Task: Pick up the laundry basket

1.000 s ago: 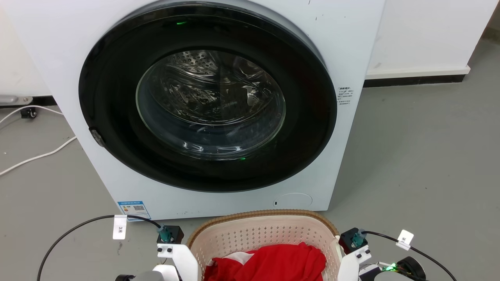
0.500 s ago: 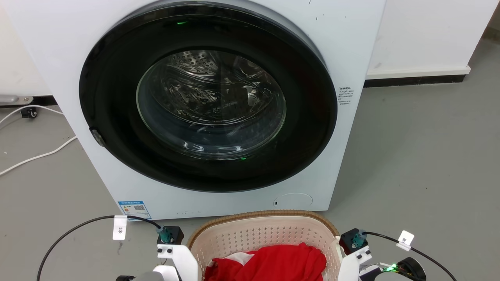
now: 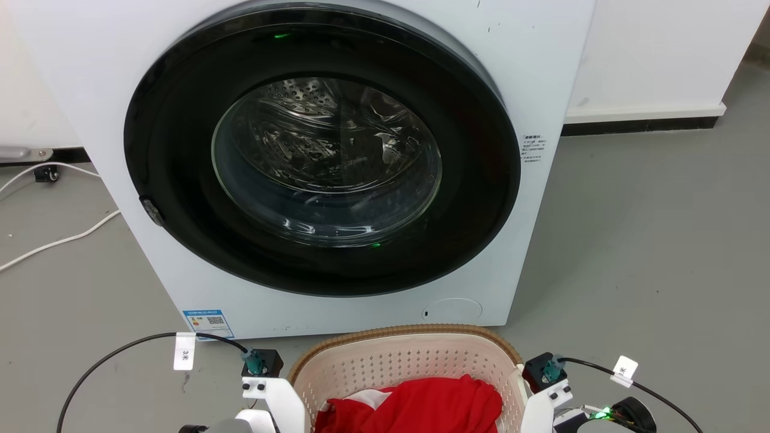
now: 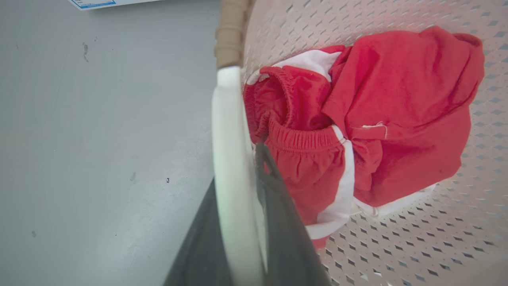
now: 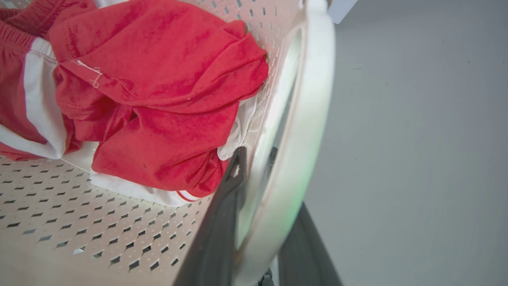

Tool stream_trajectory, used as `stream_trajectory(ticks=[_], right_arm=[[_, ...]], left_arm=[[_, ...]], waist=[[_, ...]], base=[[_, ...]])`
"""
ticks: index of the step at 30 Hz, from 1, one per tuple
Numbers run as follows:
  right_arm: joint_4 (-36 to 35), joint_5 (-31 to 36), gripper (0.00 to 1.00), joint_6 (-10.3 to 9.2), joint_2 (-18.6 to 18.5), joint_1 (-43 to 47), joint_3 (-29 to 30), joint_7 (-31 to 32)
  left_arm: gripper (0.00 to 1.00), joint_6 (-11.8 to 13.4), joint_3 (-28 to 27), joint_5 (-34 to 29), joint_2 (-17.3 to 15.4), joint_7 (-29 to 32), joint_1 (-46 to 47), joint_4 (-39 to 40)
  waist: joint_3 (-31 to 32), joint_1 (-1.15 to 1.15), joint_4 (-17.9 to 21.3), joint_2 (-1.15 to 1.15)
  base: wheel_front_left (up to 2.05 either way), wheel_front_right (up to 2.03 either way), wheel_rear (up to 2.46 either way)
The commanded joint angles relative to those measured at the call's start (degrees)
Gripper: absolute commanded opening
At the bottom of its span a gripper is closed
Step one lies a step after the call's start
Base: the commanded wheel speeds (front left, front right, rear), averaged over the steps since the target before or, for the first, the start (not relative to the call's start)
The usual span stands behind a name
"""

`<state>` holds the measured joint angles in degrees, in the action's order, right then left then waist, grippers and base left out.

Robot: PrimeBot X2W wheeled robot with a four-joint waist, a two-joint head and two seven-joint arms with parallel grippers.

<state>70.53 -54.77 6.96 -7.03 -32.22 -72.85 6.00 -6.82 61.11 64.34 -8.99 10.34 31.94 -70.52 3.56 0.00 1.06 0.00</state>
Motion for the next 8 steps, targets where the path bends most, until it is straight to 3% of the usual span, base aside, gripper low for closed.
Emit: stream_trajectory(ticks=[1,8], right_arm=[[-0.8,0.2,0.00,0.97,1.6,0.4,-0.6,-0.3],[-0.7,0.1,0.00,0.97,1.6,0.4,-0.7,-0.3]], left_arm=[[0.00,-1.2,0.3,0.4,1.3,-0.6,1.4,1.1],[0.00,-1.2,1.1,1.0,1.2,-0.7,1.3,1.1]], waist=[[0.0,0.00,0.0,0.00],[0.1,0.00,0.1,0.00]], base=[[0.00,0.00,0.00],[0.00,0.00,0.00]])
